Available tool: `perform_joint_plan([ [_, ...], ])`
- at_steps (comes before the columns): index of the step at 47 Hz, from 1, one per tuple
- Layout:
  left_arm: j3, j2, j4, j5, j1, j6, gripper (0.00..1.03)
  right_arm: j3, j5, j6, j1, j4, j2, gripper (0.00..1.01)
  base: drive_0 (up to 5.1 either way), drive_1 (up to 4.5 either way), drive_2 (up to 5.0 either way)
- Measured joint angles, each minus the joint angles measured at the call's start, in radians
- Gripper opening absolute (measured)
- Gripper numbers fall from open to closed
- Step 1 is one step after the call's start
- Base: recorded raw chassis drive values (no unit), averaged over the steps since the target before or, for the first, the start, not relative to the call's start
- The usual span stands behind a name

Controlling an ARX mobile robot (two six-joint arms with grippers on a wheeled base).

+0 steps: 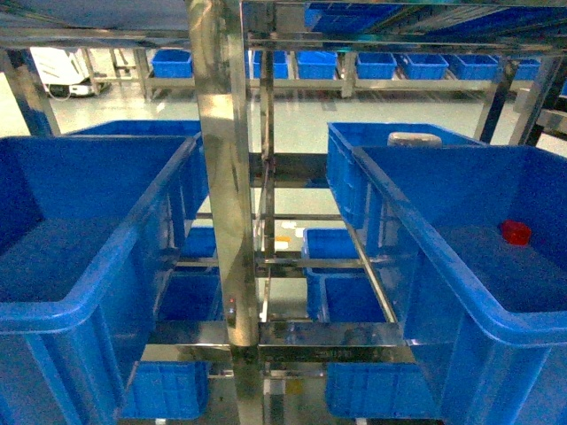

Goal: Sort and place red and yellow blocks in left bins

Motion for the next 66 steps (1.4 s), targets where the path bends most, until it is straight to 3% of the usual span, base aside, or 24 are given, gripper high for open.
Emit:
perform_joint_plan([
  [14,0.123,0.202,0.014,0.05,0.071,0.036,0.26,0.0,0.0,-0.002,0.0,0.0,0.0,0.98,0.0,0.0,0.0],
  [24,0.157,0.24,-0.001,0.068,0.092,0.053,0.28,0.0,0.0,-0.003,0.0,0.0,0.0,0.98,0.0,0.0,0.0],
  [31,0.164,0.249,-0.002,0.09,0.107,0.061,0.51,0.0,0.0,-0.002,0.0,0.0,0.0,0.98,0.0,0.0,0.0],
  [42,0.145,0.235,-0.022,0.127,0.105,0.064,1.0,0.0,0.0,-0.003,0.0,0.0,0.0,0.98,0.0,0.0,0.0],
  [46,0.104,0.198,-0.026,0.137,0.096,0.076,0.97,0.0,0.0,-0.003,0.0,0.0,0.0,0.98,0.0,0.0,0.0],
  [56,-0.009,0.089,-0.038,0.197,0.108,0.148,0.98,0.0,0.001,-0.003,0.0,0.0,0.0,0.98,0.0,0.0,0.0],
  [64,-0.015,-0.128,-0.186,0.237,0.103,0.126,0.98,0.0,0.001,-0.003,0.0,0.0,0.0,0.98,0.0,0.0,0.0],
  [66,-0.009,-0.231,-0.238,0.241,0.077,0.083,0.98,0.0,0.001,-0.003,0.0,0.0,0.0,0.98,0.0,0.0,0.0],
])
